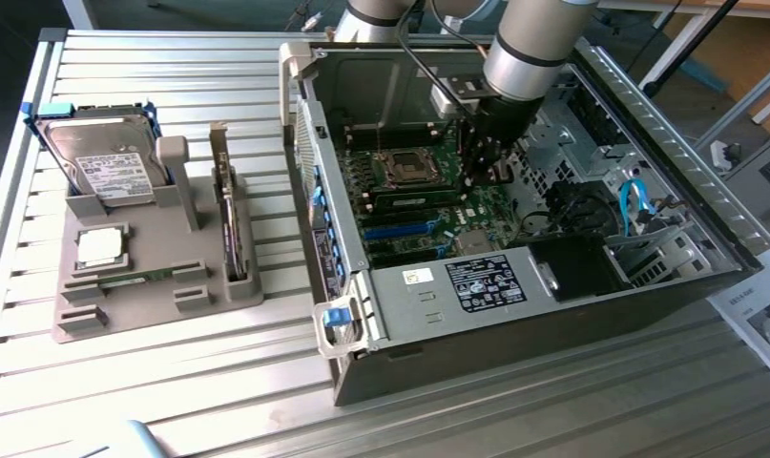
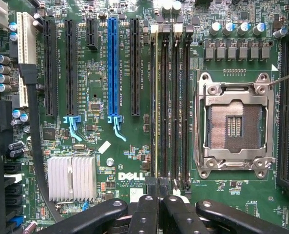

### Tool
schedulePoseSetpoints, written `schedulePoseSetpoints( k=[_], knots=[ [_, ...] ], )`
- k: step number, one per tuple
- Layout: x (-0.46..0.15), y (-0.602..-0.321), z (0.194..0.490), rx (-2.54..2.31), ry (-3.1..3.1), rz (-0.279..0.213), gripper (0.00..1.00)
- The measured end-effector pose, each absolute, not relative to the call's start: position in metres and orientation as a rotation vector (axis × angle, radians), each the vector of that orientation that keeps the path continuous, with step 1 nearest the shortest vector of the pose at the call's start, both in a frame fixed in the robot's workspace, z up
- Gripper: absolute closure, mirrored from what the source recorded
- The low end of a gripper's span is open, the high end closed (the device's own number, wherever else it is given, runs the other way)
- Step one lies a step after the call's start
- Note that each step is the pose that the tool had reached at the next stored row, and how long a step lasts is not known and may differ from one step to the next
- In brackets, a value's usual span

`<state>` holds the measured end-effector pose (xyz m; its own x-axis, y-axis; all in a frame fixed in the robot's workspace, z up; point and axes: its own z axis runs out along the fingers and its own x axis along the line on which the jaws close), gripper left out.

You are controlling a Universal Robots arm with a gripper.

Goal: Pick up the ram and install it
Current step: 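Press down the ram until it locks into place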

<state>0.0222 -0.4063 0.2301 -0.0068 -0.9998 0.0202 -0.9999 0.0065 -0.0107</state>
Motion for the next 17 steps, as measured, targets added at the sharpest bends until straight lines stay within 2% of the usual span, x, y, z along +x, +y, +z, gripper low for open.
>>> schedulePoseSetpoints(
  k=[17],
  knots=[
    [0.022, -0.406, 0.247, 2.207, -2.222, 0.032, 0.89]
  ],
)
